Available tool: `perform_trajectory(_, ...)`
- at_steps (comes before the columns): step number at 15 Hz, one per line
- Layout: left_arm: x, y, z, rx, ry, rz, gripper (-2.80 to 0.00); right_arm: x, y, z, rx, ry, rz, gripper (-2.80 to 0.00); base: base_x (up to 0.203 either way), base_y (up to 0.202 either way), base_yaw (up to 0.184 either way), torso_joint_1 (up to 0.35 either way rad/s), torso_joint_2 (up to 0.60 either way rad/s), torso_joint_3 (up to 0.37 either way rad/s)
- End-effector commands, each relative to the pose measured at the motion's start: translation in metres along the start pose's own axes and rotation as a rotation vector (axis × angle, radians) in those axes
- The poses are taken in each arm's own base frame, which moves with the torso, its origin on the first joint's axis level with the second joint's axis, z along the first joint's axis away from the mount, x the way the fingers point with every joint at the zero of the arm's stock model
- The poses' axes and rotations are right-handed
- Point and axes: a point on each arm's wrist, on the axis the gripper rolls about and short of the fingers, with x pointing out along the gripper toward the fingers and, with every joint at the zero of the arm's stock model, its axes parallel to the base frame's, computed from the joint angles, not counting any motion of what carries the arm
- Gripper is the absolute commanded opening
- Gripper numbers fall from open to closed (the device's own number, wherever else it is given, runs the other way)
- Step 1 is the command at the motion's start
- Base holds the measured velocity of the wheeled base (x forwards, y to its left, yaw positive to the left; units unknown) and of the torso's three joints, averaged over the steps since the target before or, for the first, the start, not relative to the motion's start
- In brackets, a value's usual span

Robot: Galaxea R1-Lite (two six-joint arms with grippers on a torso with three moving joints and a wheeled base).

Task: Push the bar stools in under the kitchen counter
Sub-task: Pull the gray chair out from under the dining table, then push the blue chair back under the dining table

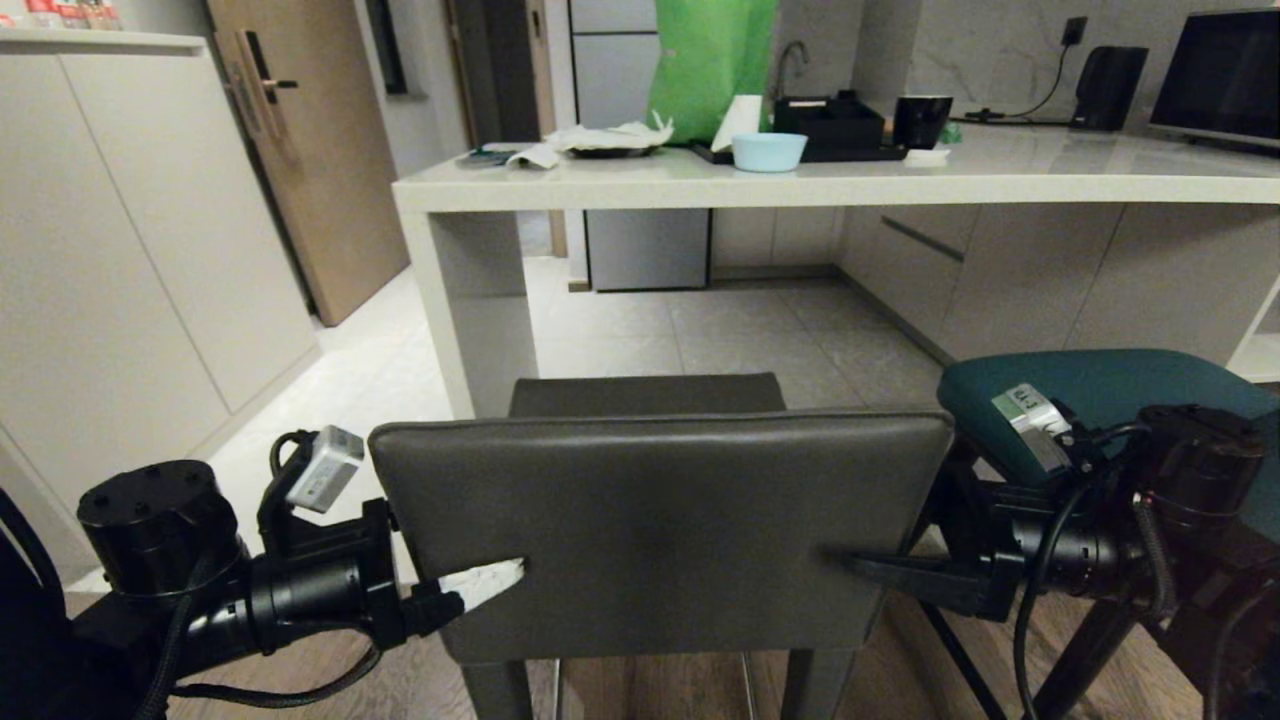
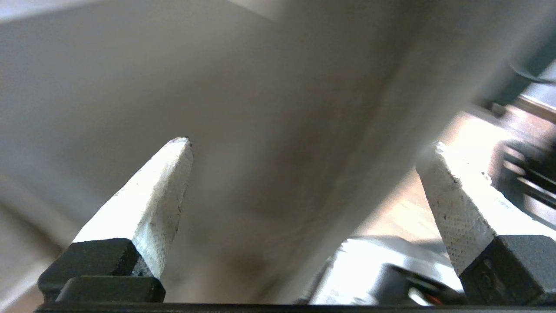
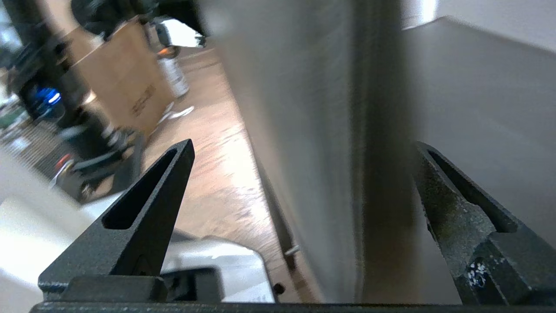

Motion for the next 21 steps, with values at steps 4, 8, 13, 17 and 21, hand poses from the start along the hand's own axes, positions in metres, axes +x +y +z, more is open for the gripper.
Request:
perform_trajectory(4, -0.018, 0.016, 0.009, 0.022, -0.069, 0.365, 0.0, -0.004, -0.002, 0.01, 0.016, -0.054, -0.372, 0.0, 0.0, 0.0, 0.0, 0.0, 0.0, 0.0)
perform_trajectory(8, -0.032, 0.002, 0.021, 0.046, -0.149, 0.649, 0.0, -0.016, 0.014, 0.028, -0.024, -0.14, -0.7, 0.0, 0.0, 0.0, 0.0, 0.0, 0.0, 0.0)
perform_trajectory(13, -0.068, -0.049, 0.024, 0.029, -0.218, 0.624, 0.0, -0.05, 0.085, 0.053, -0.076, -0.222, -0.671, 0.0, 0.0, 0.0, 0.0, 0.0, 0.0, 0.0)
perform_trajectory(17, -0.094, -0.059, 0.044, 0.0, -0.331, 0.714, 0.0, -0.087, 0.123, 0.078, -0.008, -0.25, -0.795, 0.0, 0.0, 0.0, 0.0, 0.0, 0.0, 0.0)
perform_trajectory(21, -0.122, -0.049, 0.079, 0.037, -0.4, 0.91, 0.0, -0.114, 0.136, 0.128, -0.05, -0.38, -1.249, 0.0, 0.0, 0.0, 0.0, 0.0, 0.0, 0.0)
